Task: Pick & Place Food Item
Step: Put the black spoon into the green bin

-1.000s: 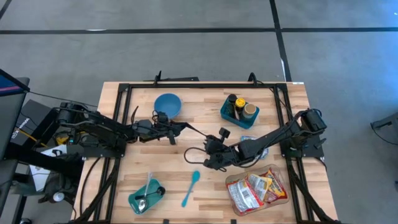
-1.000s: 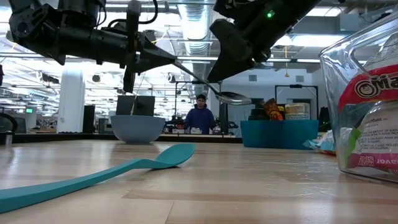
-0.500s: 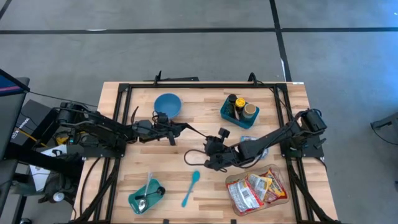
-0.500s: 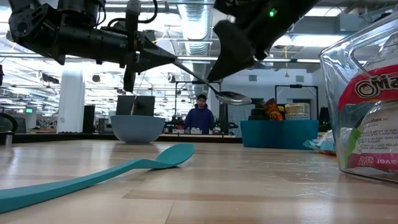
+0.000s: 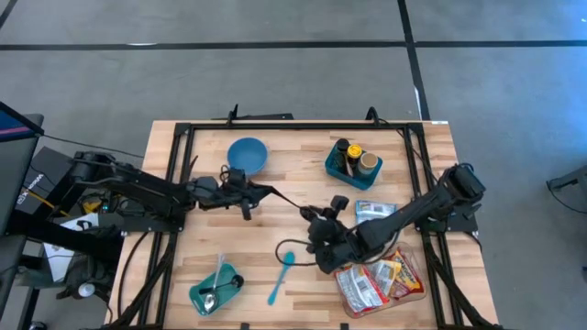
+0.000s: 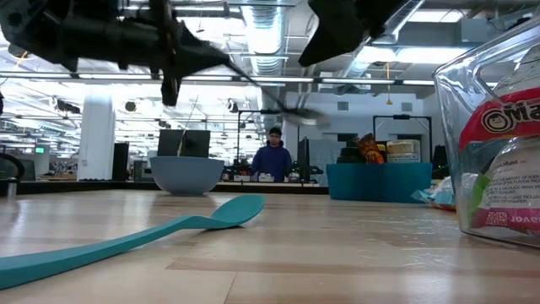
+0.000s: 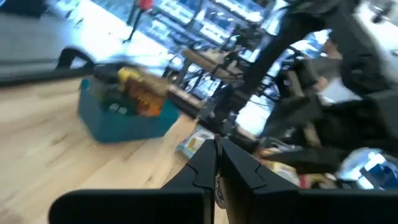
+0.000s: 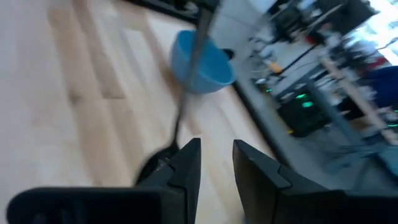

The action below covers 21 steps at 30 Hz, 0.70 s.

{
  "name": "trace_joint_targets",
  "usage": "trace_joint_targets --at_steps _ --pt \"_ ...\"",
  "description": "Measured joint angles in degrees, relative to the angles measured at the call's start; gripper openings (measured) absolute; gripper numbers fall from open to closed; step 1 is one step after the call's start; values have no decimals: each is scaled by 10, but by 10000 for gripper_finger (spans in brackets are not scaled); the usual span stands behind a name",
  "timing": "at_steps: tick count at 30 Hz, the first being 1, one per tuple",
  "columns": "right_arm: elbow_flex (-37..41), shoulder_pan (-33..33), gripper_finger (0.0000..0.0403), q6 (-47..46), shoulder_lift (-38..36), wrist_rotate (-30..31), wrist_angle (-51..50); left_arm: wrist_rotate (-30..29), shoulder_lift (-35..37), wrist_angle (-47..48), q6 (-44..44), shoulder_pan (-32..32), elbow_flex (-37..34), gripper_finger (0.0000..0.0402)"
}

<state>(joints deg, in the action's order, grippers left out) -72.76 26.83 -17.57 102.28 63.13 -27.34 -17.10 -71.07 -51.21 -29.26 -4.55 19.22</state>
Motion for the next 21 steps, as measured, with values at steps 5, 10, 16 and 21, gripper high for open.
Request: trace_joint_targets --at_steps 5,10,16,21 --pt "0 13 87 -49 -2 72 -63 0 56 36 71 -35 0 3" --pt "0 12 87 -180 -27 91 -185 0 98 63 121 -67 0 5" --pt "0 12 87 -337 -60 94 -320 7 154 113 171 -94 0 3" --pt "0 9 87 -380 -60 94 -358 73 202 148 200 -96 0 3"
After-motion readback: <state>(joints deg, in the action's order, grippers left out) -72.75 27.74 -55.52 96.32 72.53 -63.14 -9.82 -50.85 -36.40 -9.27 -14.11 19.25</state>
